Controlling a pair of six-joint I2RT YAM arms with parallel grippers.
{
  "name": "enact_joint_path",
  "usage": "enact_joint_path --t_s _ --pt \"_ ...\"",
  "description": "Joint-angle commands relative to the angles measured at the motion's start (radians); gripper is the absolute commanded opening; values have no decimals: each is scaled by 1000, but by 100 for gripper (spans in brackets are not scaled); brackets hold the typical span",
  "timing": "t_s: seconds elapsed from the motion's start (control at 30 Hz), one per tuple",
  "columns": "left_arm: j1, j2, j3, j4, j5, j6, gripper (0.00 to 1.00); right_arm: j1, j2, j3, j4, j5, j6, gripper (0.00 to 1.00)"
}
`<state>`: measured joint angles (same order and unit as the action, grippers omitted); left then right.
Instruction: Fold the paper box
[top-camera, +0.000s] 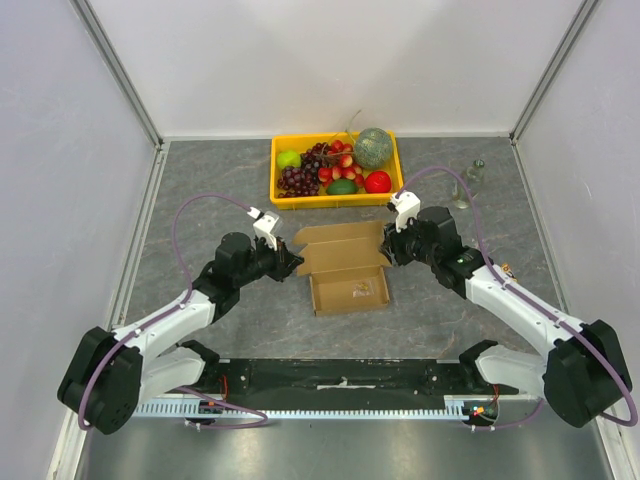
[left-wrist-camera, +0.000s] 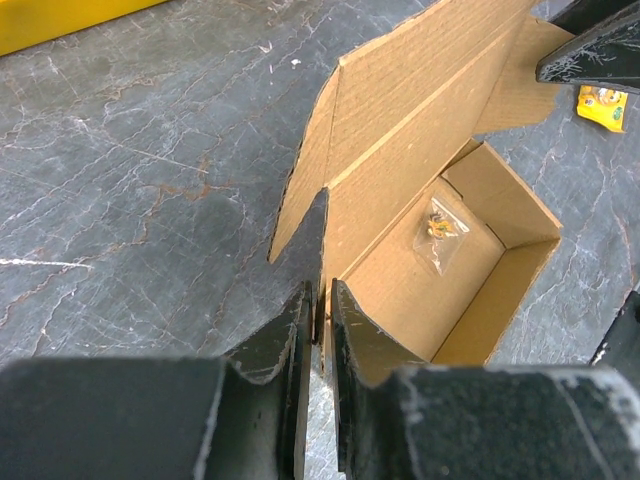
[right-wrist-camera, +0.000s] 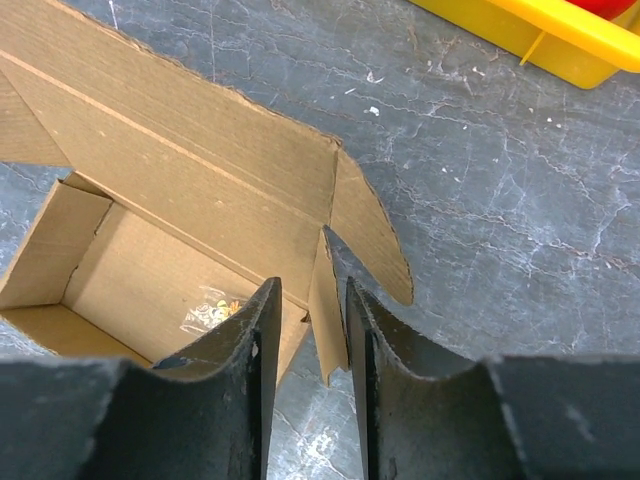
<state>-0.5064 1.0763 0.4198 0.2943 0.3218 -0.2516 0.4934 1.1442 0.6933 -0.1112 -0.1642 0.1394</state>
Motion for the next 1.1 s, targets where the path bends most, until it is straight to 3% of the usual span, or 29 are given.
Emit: enact_joint_path --t_s 0.0,0.43,0.73,1.07 --pt "-4 14 39 42 0 29 18 -7 3 -6 41 -43 5 37" --pt "-49 -6 39 71 -95 -15 19 -7 -24 -49 105 -54 98 16" --pt "-107 7 71 71 -214 -20 19 -7 -113 -107 232 -1 176 10" --pt "-188 105 163 55 -317 -2 18 23 -86 -121 281 28 207 2"
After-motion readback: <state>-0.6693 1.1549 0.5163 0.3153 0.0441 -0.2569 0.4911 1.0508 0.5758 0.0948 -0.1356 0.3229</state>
